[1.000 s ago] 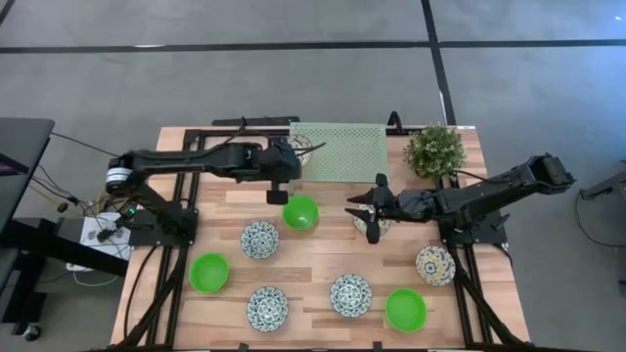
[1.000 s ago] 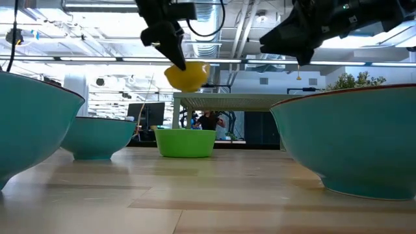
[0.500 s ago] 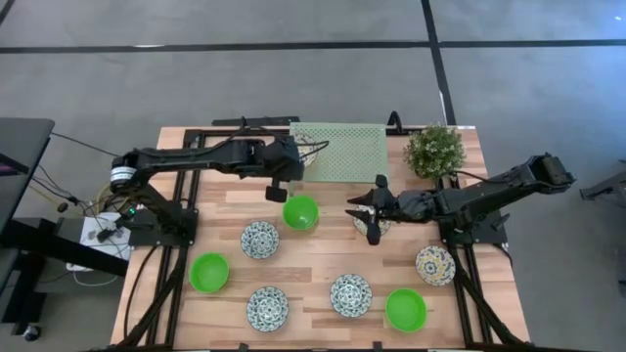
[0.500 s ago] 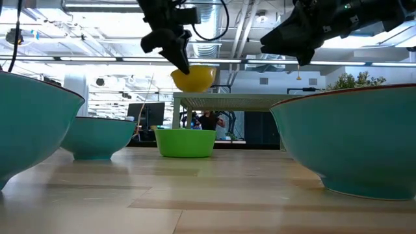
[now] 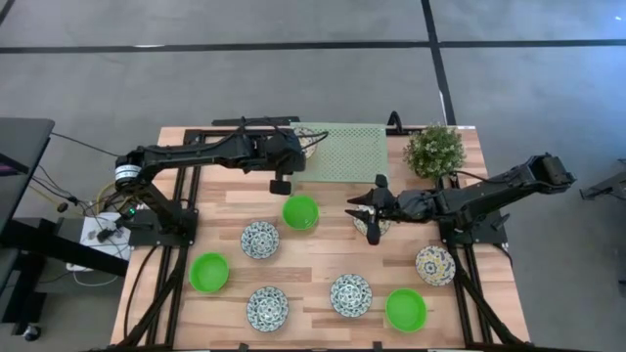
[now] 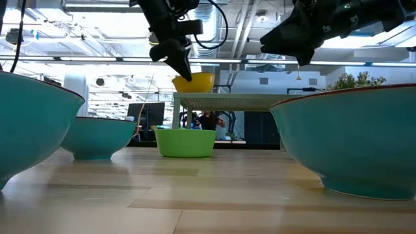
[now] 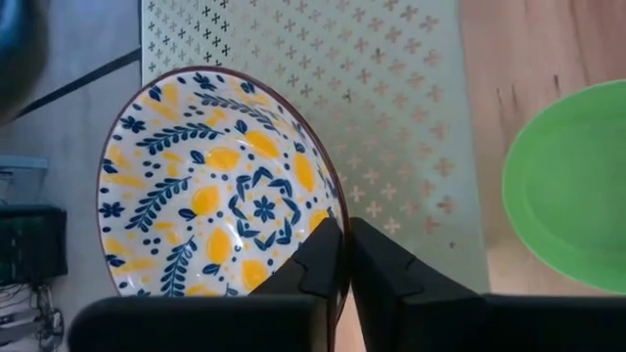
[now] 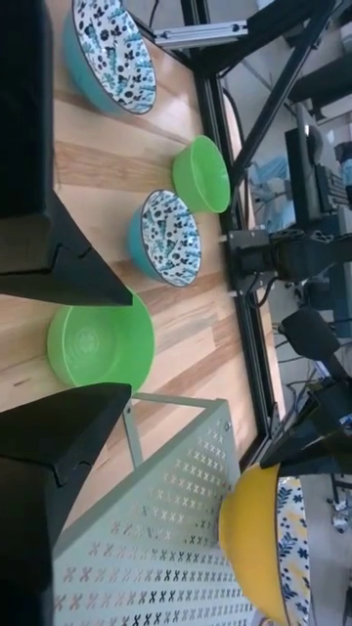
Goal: Pick & Place Mini bowls
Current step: Put the left yellow patterned bowl on the shelf, then put the top green patterned bowl on the shelf
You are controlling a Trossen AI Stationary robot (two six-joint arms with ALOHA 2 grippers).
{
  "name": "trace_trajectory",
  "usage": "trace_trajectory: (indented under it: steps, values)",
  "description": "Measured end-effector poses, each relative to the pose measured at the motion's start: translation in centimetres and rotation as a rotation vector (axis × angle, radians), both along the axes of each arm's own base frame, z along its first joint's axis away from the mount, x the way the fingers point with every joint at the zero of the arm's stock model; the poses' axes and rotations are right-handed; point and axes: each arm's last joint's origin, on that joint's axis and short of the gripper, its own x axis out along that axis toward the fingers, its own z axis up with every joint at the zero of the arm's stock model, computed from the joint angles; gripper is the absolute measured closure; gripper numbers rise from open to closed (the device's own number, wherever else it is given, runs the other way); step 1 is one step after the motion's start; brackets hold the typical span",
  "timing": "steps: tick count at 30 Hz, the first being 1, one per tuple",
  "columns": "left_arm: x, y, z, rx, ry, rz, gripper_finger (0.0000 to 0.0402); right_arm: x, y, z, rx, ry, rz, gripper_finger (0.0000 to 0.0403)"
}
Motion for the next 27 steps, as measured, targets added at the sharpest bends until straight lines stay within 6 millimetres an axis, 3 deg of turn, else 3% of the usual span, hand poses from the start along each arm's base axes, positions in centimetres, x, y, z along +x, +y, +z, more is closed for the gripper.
trace_trajectory:
  steps: [8, 17, 23, 27]
  values:
    - [0.0, 0.0, 0.0, 0.001, -0.005, -0.001, 0.0349, 0.0, 0.0, 0.0, 0.0, 0.0, 0.0, 0.0268]
    - [0.1, -0.5, 0.3, 0.064, -0.008, 0.03, 0.0269, 0.0, 0.0, 0.0, 0.0, 0.002, 0.0, 0.0268]
    - [-0.9, -4.3, 2.8, 0.05, -0.116, -0.026, 0.0248, 0.0, 0.2, 0.0, 0.019, 0.006, 0.07, 0.027]
    - [-2.9, -7.2, 5.6, 0.012, -0.234, -0.072, 0.0247, 0.0, 0.3, 0.0, 0.023, 0.007, 0.087, 0.0266]
